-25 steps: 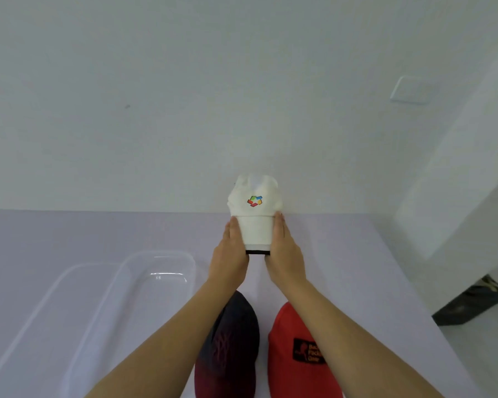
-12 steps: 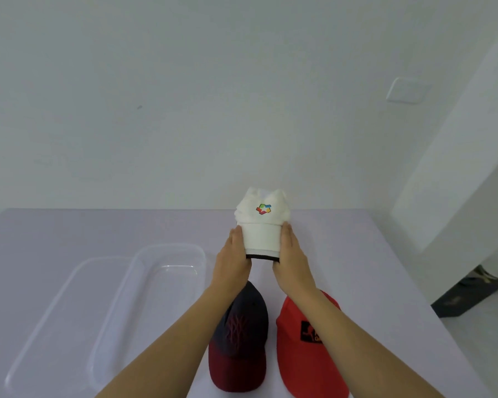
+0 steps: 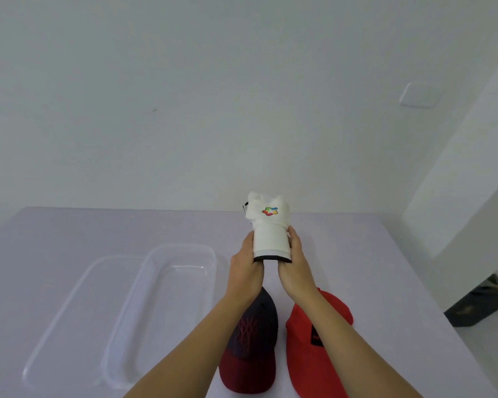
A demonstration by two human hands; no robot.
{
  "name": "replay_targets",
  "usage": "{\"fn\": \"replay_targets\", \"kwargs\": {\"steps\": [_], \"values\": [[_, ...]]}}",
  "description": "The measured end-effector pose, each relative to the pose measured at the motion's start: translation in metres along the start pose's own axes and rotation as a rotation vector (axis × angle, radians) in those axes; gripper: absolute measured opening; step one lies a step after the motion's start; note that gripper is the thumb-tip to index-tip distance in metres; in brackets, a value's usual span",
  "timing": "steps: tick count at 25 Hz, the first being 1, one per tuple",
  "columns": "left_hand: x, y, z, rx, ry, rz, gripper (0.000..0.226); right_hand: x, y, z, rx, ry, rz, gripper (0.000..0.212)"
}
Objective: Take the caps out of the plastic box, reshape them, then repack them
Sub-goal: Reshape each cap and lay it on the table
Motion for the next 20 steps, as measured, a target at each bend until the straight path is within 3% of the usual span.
{"fn": "replay_targets", "kwargs": {"steps": [4,10,13,16,20], "values": [[-0.014,0.006,-0.016,-0.008,-0.169,0.072,0.05,0.005,0.003,-0.007,-0.055,0.283,-0.093,0.072],[-0.037,0.009,-0.031,0.009,-0.194,0.074,0.052,0.003,0.009,-0.012,-0.002,0.19,-0.139,0.062],[-0.038,0.008,-0.038,0.009,-0.135,0.065,0.054,0.004,0.011,-0.006,-0.035,0.288,-0.118,0.063],[-0.034,0.015,-0.033,-0.008,-0.322,0.121,0.065,0.009,0.013,-0.007,-0.088,0.445,-0.043,0.079],[-0.021,0.027,-0.019,-0.001,-0.548,0.349,0.084,-0.005,0.025,0.005,-0.108,0.541,-0.154,0.099]]}}
Point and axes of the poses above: each hand's wrist, its own y-axis away from the middle knuckle, its own z-axis out of the palm, x = y × z, the point moved 7 cm from there along -y, towards the middle knuckle, and after that the axes turned 5 degrees about y, right-handed, at the moved point
